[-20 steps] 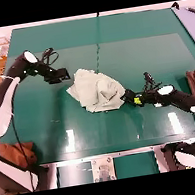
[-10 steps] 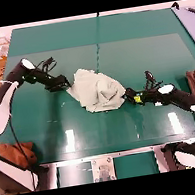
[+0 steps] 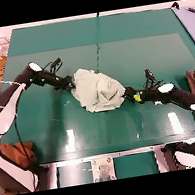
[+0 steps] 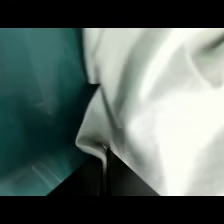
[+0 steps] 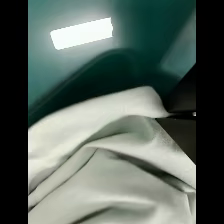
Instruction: Fold the shirts.
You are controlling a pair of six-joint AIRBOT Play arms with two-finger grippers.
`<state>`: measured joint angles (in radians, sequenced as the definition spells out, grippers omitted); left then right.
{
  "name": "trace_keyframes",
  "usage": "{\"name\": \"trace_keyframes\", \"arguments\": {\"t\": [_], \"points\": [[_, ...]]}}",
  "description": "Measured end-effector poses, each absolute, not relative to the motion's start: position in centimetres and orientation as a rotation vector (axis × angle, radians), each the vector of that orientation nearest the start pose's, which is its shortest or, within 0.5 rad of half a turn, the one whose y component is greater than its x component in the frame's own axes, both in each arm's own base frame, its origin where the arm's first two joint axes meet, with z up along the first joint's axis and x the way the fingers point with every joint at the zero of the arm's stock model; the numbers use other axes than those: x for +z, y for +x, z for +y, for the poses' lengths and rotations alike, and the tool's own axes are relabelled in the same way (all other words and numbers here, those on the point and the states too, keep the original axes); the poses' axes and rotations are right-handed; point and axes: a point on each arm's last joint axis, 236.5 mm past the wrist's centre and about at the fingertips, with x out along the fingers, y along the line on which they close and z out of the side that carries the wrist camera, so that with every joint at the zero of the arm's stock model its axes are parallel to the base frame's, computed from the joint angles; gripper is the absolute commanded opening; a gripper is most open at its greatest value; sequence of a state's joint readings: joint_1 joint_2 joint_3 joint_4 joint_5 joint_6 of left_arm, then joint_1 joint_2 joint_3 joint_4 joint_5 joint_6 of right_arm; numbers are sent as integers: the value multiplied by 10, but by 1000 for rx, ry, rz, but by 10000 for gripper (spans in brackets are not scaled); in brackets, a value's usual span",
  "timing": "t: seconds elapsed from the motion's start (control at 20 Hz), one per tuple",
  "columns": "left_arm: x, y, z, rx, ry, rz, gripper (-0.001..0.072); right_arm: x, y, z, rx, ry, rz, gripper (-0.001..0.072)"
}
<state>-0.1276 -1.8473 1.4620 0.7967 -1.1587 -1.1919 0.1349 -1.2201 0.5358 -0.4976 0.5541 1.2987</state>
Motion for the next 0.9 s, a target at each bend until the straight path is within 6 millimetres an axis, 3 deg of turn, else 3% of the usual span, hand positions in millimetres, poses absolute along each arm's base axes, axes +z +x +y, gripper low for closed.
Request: {"name": "trace_keyframes", "arguments": {"t": [0.15,0.25,0.35,0.5,0.7,0.8,0.9], "points": [[-39,456,-201,-678,-314,1332,17,-57,362,146,243,795,1076,17],[4,470,-189,-650,-215,1256,17,-16,390,127,284,789,999,17],[61,483,-174,-608,-113,1142,17,41,414,103,334,776,904,17],[173,488,-155,-545,-2,901,17,148,434,64,395,715,720,17],[332,449,-135,-480,65,521,17,298,415,38,449,548,464,17],[401,413,-125,-450,78,338,17,367,389,38,462,446,334,18],[452,375,-112,-407,100,196,18,419,361,41,458,359,222,17]]}}
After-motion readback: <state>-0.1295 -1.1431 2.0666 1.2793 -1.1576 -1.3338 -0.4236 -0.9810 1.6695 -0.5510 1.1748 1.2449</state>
